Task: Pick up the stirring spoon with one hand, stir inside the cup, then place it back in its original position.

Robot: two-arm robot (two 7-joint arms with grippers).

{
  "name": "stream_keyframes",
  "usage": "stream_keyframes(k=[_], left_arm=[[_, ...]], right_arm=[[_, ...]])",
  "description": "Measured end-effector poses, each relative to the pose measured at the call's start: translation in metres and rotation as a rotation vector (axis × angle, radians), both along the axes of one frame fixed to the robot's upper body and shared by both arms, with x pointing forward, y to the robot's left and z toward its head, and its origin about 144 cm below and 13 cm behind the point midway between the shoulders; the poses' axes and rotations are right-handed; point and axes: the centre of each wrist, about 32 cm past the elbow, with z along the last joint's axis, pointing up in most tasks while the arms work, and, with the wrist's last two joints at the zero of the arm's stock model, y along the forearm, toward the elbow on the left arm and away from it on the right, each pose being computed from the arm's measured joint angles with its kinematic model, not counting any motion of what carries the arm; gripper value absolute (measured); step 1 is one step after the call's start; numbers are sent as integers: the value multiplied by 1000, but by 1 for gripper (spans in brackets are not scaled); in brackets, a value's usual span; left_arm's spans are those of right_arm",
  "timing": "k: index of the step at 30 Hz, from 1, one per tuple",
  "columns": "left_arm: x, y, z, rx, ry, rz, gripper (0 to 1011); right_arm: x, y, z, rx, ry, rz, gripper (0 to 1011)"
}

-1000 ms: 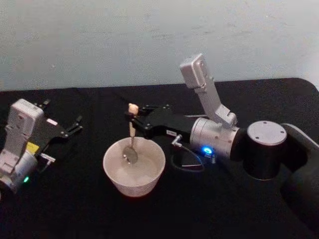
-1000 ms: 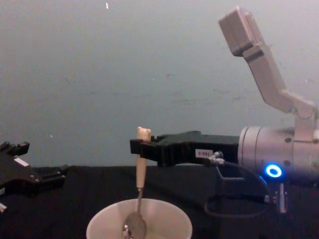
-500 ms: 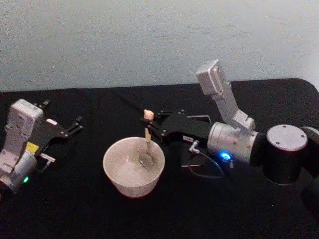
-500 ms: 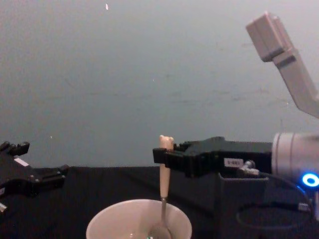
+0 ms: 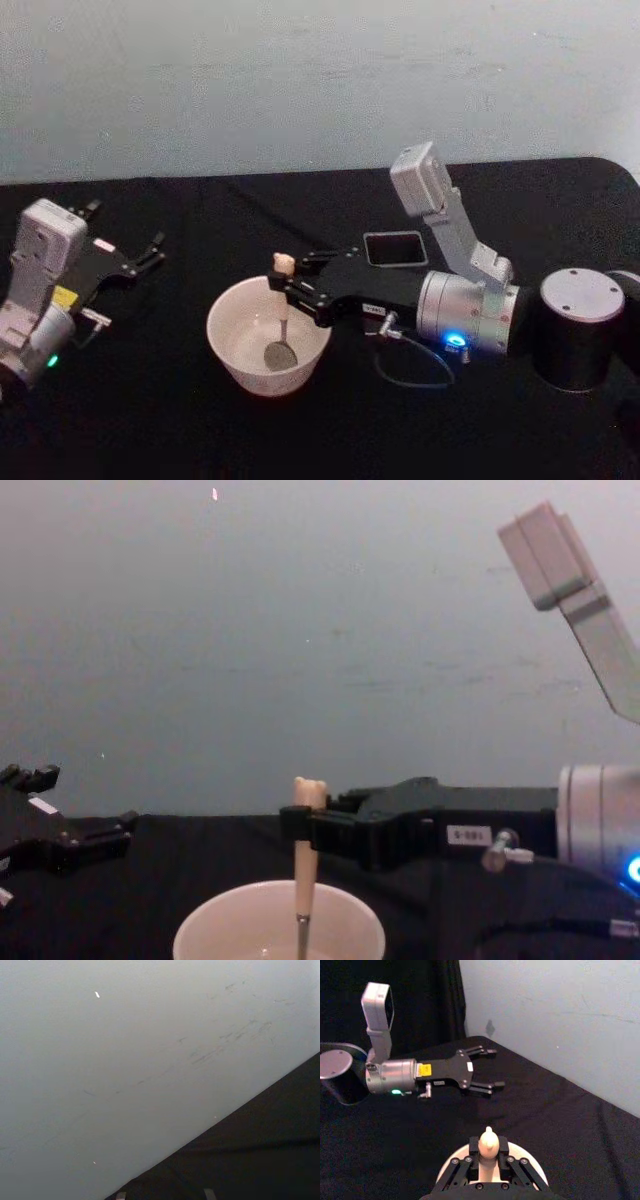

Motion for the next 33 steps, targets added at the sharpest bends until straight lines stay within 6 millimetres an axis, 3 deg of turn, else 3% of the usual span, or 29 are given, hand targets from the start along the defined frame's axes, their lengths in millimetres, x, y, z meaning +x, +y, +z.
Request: stream_keyframes(k=[16, 33], left_arm=[[0, 0, 0, 0, 0, 0, 1001], [0, 0, 0, 0, 0, 0, 1002]], right_arm=[[15, 25, 4, 33, 14, -51, 212], [20, 7, 5, 14, 3, -110, 212]])
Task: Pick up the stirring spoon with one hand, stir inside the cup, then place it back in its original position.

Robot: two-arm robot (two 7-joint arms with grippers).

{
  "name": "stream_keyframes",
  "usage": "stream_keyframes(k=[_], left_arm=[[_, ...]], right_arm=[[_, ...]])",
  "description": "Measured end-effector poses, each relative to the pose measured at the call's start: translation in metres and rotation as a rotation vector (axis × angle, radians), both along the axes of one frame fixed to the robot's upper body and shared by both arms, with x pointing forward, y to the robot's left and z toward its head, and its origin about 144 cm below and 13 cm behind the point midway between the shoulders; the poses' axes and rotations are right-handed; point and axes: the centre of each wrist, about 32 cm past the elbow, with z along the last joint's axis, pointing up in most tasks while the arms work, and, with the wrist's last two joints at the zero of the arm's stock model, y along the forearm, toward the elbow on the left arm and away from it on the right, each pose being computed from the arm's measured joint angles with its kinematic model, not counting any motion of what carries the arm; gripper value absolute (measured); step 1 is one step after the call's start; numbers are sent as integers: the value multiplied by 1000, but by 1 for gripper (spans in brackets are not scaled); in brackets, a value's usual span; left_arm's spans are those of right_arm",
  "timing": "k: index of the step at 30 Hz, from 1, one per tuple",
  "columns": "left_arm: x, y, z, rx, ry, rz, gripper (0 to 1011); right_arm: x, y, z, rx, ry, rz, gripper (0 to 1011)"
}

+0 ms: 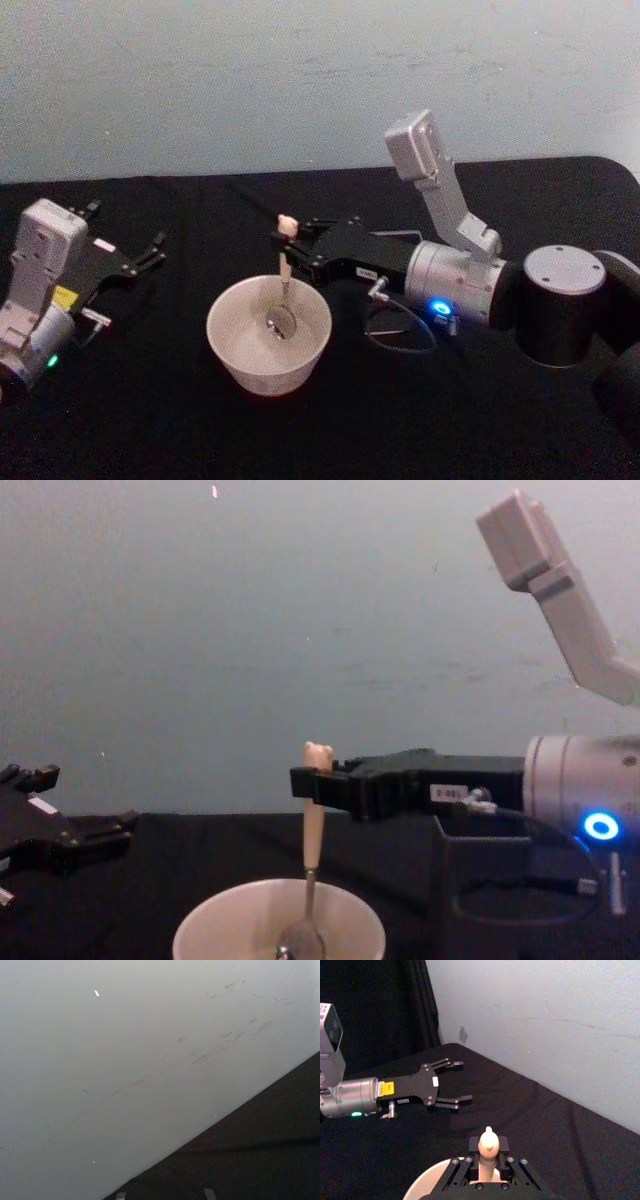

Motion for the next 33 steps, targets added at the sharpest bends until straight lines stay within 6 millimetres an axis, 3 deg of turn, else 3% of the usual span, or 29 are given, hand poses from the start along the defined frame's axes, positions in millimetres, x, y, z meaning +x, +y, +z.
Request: stream_keyframes(k=[17, 33], left_arm=[[0, 0, 0, 0, 0, 0, 1001], [0, 0, 0, 0, 0, 0, 1001]], right_arm=[[-17, -10, 0, 9, 39, 39, 212], [-14, -7, 5, 34, 53, 18, 212]])
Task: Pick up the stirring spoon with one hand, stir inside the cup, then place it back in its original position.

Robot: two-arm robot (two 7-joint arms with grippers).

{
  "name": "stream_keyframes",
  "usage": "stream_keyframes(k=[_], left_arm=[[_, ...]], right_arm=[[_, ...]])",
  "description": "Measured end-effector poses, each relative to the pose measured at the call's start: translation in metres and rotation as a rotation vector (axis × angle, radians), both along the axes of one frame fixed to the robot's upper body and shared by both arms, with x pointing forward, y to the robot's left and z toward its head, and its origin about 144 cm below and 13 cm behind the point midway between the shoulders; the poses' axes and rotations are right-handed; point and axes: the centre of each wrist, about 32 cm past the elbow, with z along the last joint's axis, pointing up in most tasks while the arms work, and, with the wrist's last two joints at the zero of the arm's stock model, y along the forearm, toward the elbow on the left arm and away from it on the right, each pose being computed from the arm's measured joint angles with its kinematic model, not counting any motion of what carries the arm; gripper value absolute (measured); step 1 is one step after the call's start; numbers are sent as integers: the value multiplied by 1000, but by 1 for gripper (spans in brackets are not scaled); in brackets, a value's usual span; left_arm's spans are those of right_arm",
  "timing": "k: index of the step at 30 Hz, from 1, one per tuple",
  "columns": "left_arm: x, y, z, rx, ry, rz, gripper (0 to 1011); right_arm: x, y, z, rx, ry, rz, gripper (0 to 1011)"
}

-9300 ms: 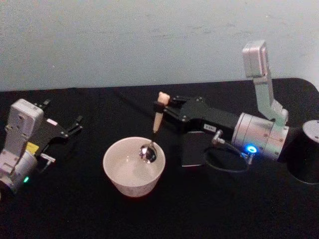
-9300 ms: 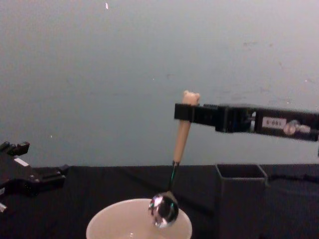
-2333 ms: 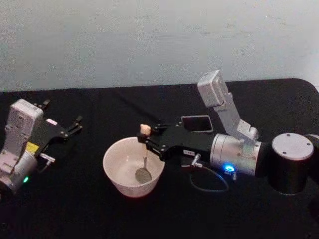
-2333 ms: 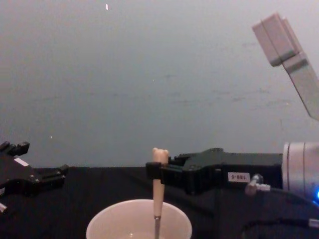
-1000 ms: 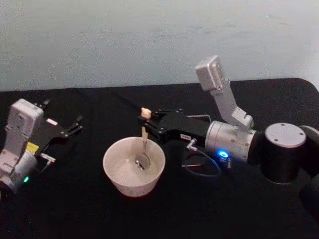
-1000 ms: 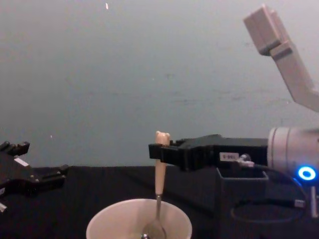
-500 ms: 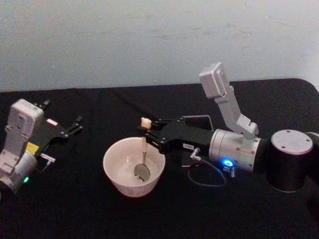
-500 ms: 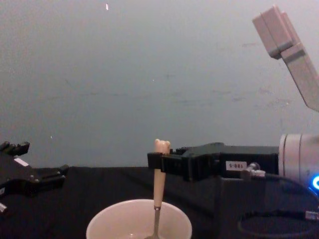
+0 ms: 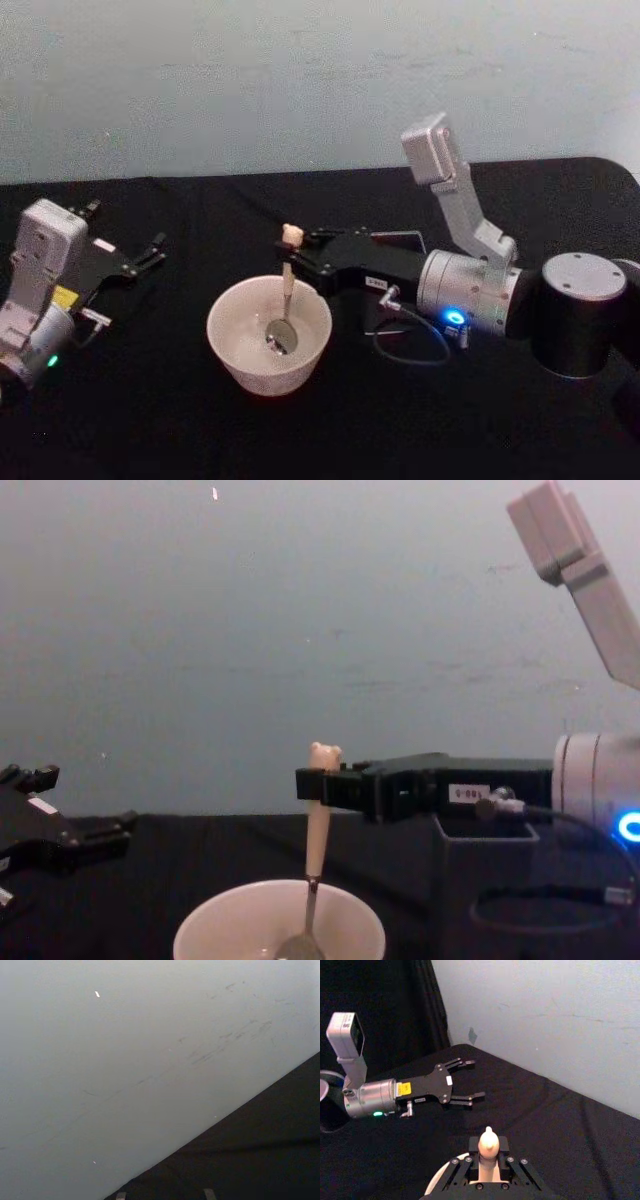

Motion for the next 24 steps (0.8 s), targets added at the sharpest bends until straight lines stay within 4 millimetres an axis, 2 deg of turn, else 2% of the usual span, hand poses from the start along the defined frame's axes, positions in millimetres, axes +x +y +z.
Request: stream_keyframes(k=[8, 24], left_arm=[[0, 0, 0, 0, 0, 0, 1001], [0, 0, 0, 0, 0, 0, 1001]], right_arm=[[5, -5, 10, 34, 4, -32, 212], [10, -26, 45, 132, 10, -114, 212]])
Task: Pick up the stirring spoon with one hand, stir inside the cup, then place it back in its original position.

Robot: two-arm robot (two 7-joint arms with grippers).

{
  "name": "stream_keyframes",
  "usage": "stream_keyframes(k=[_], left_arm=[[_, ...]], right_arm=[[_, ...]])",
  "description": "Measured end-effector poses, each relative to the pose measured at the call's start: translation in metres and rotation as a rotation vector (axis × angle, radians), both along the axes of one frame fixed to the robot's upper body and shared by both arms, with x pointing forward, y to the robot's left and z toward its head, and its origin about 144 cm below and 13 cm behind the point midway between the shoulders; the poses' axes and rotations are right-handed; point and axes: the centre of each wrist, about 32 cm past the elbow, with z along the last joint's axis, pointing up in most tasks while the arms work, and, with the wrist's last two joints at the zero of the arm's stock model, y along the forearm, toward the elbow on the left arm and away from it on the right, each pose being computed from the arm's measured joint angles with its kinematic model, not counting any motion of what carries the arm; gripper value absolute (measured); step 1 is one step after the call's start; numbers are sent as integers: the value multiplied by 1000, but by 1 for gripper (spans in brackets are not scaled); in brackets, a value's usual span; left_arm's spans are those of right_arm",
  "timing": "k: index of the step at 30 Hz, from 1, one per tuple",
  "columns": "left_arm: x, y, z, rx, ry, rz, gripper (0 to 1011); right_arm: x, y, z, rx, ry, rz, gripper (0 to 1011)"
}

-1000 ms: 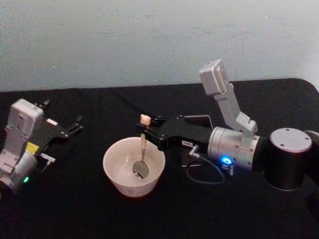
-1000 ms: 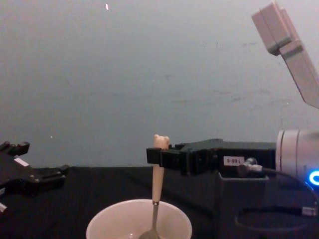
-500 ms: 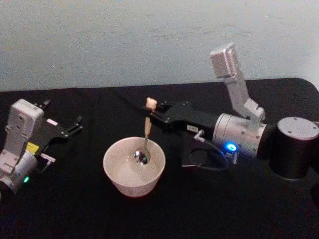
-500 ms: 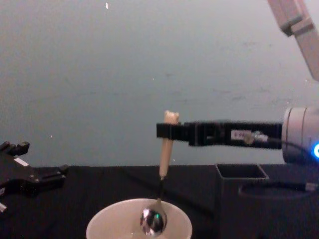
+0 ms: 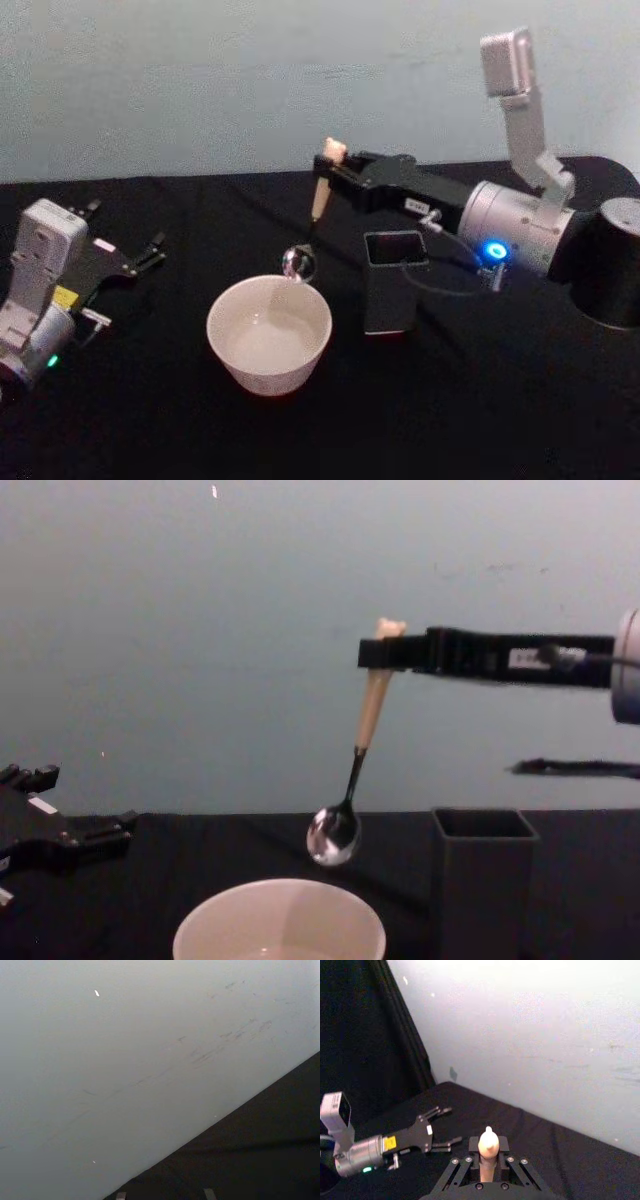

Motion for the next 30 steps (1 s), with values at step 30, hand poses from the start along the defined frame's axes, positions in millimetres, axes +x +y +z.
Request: stream_keyframes(k=[30], left_arm=[[0, 0, 0, 0, 0, 0, 1001]], right_arm=[[-3, -74, 15, 68, -31, -163, 212]])
